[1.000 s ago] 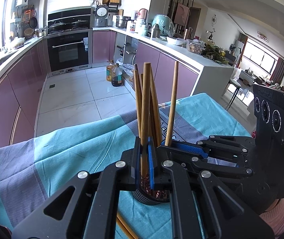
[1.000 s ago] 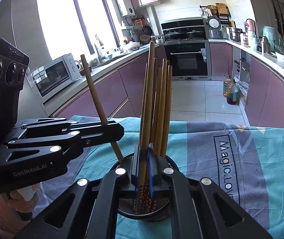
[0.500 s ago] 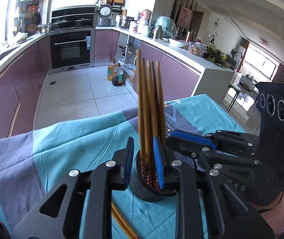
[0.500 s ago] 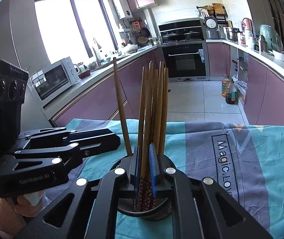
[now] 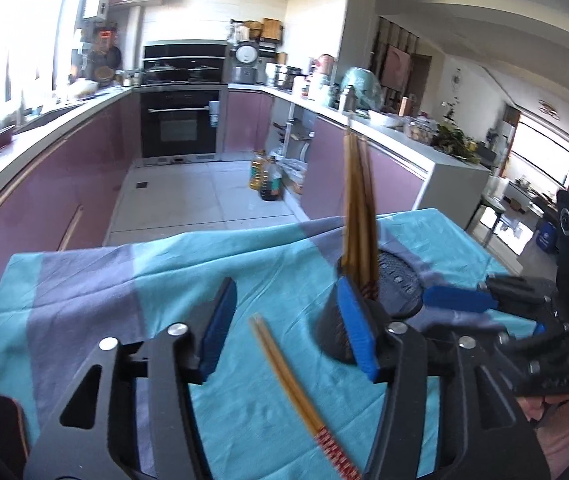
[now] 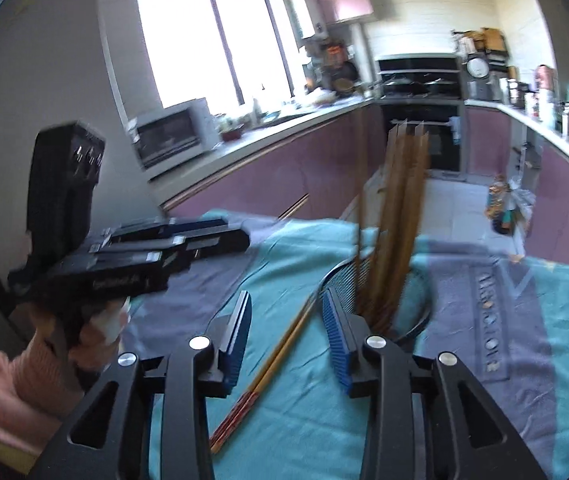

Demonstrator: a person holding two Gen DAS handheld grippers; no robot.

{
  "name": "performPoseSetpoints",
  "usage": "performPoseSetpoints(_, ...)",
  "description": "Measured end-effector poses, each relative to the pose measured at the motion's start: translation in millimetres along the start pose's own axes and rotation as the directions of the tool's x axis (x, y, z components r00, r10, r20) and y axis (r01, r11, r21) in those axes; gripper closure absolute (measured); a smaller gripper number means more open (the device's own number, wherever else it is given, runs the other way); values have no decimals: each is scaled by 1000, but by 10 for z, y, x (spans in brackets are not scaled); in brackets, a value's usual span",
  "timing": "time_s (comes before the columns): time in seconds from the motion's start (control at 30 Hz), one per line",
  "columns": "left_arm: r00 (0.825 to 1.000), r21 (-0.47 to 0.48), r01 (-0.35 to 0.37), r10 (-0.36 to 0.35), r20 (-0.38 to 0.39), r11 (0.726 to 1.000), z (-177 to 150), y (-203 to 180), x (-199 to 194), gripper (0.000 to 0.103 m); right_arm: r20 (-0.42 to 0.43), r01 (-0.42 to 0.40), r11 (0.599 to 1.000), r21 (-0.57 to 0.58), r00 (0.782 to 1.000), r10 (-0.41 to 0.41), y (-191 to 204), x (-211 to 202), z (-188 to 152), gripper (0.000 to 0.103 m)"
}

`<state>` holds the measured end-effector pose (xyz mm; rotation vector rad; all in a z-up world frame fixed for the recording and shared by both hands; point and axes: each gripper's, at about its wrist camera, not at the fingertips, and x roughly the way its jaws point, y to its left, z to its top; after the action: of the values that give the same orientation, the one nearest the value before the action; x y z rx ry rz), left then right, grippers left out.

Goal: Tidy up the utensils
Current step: 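Withdraw both grippers from the cup back toward the last two chopsticks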

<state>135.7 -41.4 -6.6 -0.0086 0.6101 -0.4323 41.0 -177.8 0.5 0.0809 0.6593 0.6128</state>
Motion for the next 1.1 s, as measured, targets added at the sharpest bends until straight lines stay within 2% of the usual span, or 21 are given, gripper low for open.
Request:
performPoseSetpoints(0.13,999,-26,-48,48,-12,999,-229,164,-81,38,-91,-3,1000,31,996,6,39,271,-191,67)
performPoseSetpoints(0.27,995,-38,-98,96,-42,995,-442,255,-76,32,-158,11,998,67,987,0,33,530,-335,67)
performPoseSetpoints(0.43,989,-48,-122,117,-92,991,-702,336,-15,28,-213,44,996,73,977,-27,71,776,-435,67)
performPoseSetpoints(0.77,978,-48,-156,148,-149,987,-888,363,70,28,-253,95,994,58,964,-77,136,964,-463,70)
performPoseSetpoints(0.87,977,-54,-151,140,-159,987,-920,373,97,29,-257,103,992,71,963,-82,131,1003,-442,75)
performPoseSetpoints(1.1,975,-33,-130,122,-184,991,-946,298,187,33,-263,112,988,110,962,-80,44,940,-473,80)
